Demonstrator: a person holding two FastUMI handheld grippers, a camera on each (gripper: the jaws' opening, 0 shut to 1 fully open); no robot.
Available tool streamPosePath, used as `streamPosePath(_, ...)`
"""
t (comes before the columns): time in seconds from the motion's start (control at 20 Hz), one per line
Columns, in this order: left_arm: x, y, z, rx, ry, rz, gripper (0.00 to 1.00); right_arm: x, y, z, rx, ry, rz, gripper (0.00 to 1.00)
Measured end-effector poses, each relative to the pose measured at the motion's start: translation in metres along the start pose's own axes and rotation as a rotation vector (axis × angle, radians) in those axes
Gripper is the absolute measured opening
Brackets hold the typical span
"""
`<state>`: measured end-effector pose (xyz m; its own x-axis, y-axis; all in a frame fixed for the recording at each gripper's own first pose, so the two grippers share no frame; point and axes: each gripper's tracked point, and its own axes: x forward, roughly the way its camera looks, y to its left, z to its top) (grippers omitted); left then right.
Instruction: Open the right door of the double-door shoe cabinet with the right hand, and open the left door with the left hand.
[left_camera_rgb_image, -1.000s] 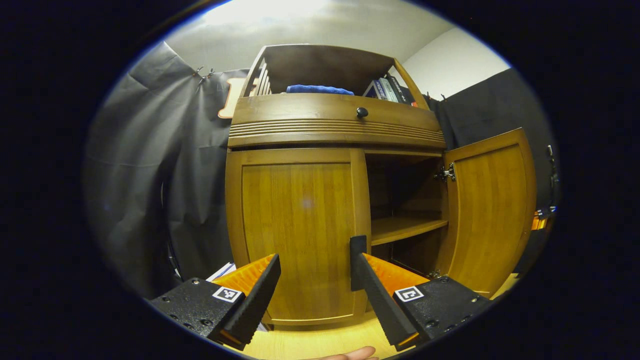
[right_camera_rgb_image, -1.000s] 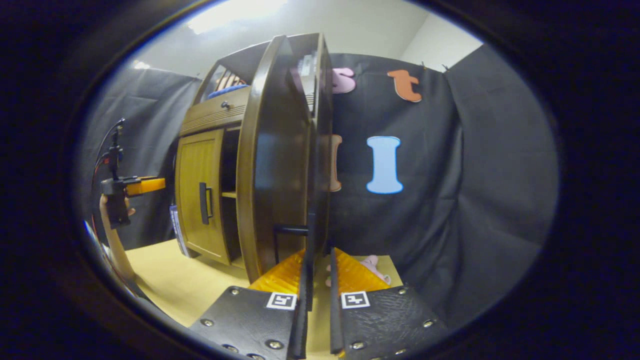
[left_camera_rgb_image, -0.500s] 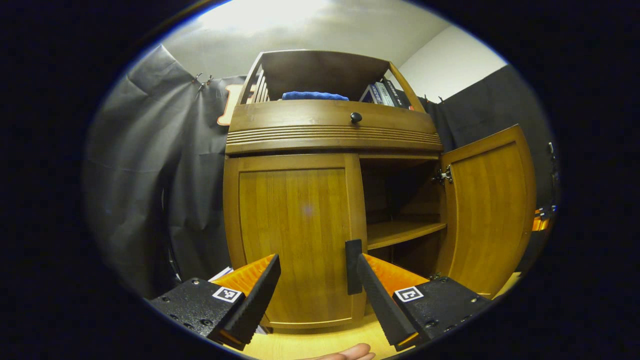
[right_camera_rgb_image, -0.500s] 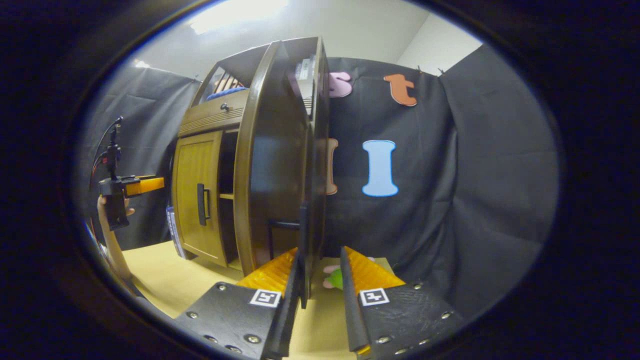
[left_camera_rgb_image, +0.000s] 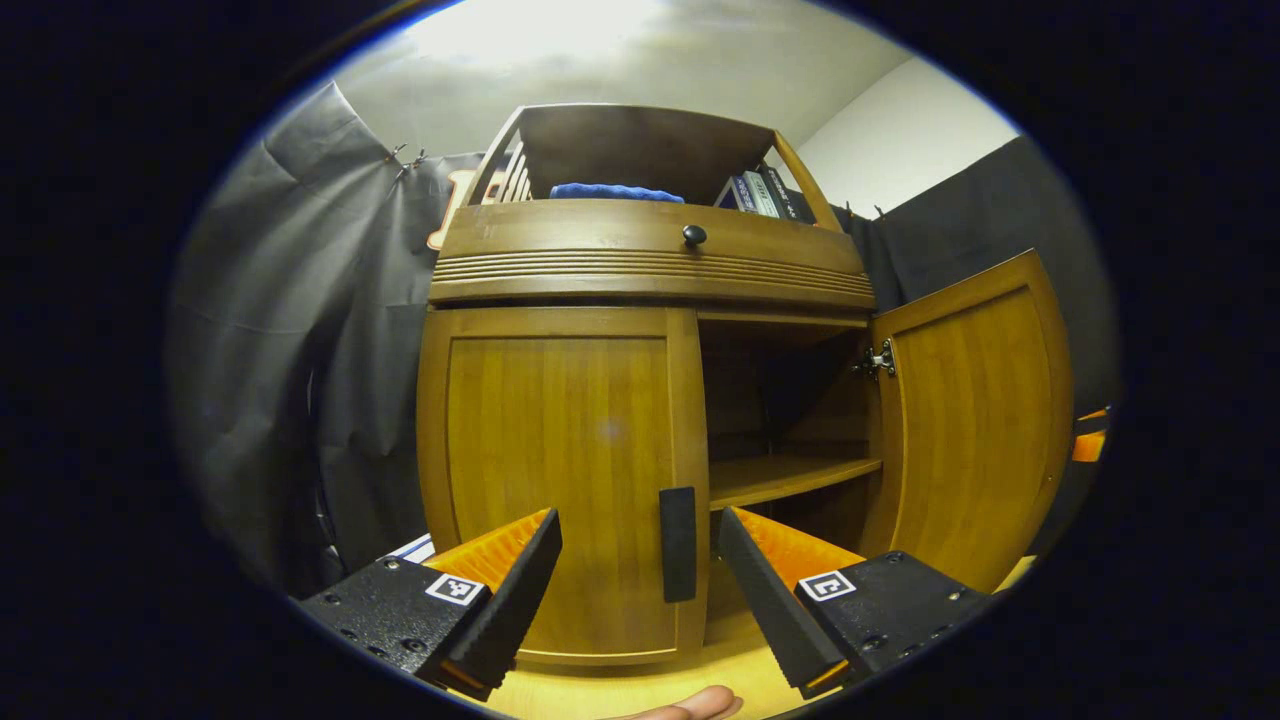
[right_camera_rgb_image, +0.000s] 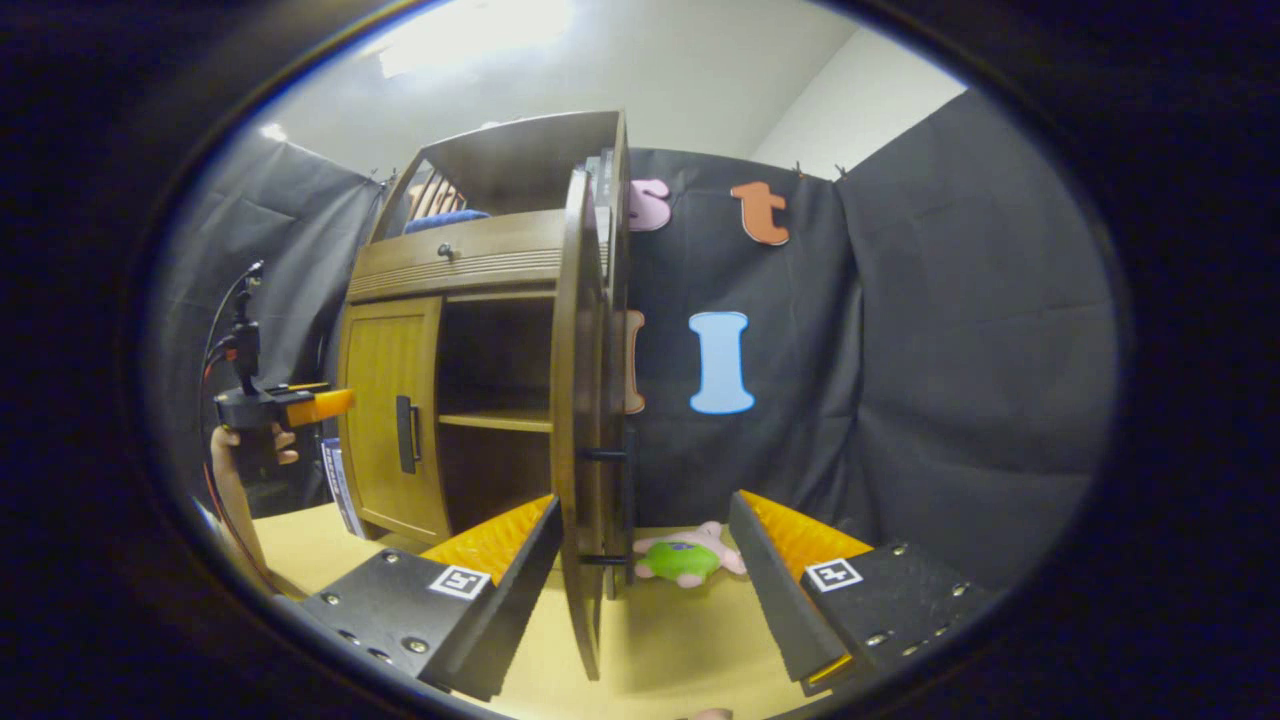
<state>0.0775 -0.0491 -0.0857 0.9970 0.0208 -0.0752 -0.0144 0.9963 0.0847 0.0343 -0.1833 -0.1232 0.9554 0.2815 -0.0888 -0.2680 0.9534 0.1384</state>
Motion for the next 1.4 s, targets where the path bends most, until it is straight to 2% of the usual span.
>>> streamPosePath(0.1, 0.012, -0.002, -0.008, -0.017, 0.011, -0.009, 0.99, -0.011, 0.018, 0.012, 0.008, -0.023, 0.01, 0.99)
streamPosePath(0.15, 0.019, -0.002, -0.01, -0.03, 0.01, -0.004, 0.99, -0.015, 0.027, 0.017, 0.003, -0.031, 0.009, 0.94)
streamPosePath(0.2, 0.027, -0.003, -0.013, -0.042, 0.012, -0.001, 0.99, -0.02, 0.033, 0.022, -0.007, -0.039, -0.007, 1.0)
streamPosePath(0.3, 0.042, -0.008, -0.018, -0.065, 0.008, -0.004, 0.99, -0.022, 0.044, 0.032, -0.035, -0.046, -0.056, 0.94)
streamPosePath(0.35, 0.048, -0.011, -0.021, -0.07, 0.011, -0.016, 0.98, -0.024, 0.053, 0.035, -0.04, -0.046, -0.062, 0.94)
streamPosePath(0.4, 0.056, -0.015, -0.027, -0.072, 0.022, -0.026, 0.97, -0.024, 0.065, 0.039, -0.038, -0.053, -0.064, 0.99)
streamPosePath(0.55, 0.075, -0.016, -0.041, -0.041, 0.031, -0.021, 0.98, -0.022, 0.091, 0.053, -0.019, -0.09, -0.054, 0.99)
streamPosePath(0.65, 0.085, -0.015, -0.051, -0.034, 0.041, -0.028, 0.9, -0.018, 0.099, 0.056, 0.007, -0.091, -0.058, 0.98)
streamPosePath(0.75, 0.095, -0.014, -0.059, -0.044, 0.051, -0.025, 0.77, -0.015, 0.107, 0.058, 0.036, -0.079, -0.055, 0.94)
streamPosePath(0.85, 0.099, -0.015, -0.065, -0.052, 0.06, -0.038, 0.68, -0.014, 0.113, 0.061, 0.06, -0.069, -0.062, 0.94)
streamPosePath(0.9, 0.101, -0.017, -0.067, -0.059, 0.063, -0.049, 0.68, -0.015, 0.115, 0.062, 0.067, -0.065, -0.066, 0.97)
streamPosePath(1.0, 0.104, -0.019, -0.069, -0.059, 0.061, -0.06, 0.65, -0.016, 0.128, 0.063, 0.064, -0.061, -0.057, 0.98)
streamPosePath(1.05, 0.106, -0.022, -0.071, -0.056, 0.063, -0.068, 0.5, -0.017, 0.133, 0.063, 0.061, -0.055, -0.046, 0.98)
streamPosePath(1.1, 0.105, -0.019, -0.069, -0.038, 0.048, -0.072, 0.35, -0.017, 0.139, 0.06, 0.06, -0.047, -0.035, 0.94)
streamPosePath(1.2, 0.104, -0.019, -0.07, -0.031, 0.054, -0.076, 0.36, -0.016, 0.148, 0.059, 0.079, -0.03, -0.015, 0.98)
streamPosePath(1.25, 0.103, -0.02, -0.07, -0.035, 0.054, -0.087, 0.35, -0.017, 0.151, 0.057, 0.095, -0.018, -0.004, 0.94)
streamPosePath(1.3, 0.101, -0.02, -0.071, -0.029, 0.059, -0.1, 0.33, -0.017, 0.155, 0.055, 0.107, -0.01, 0.005, 0.98)
streamPosePath(1.4, 0.093, -0.021, -0.069, -0.026, 0.073, -0.123, 0.31, -0.018, 0.16, 0.054, 0.115, 0.0, 0.028, 0.98)
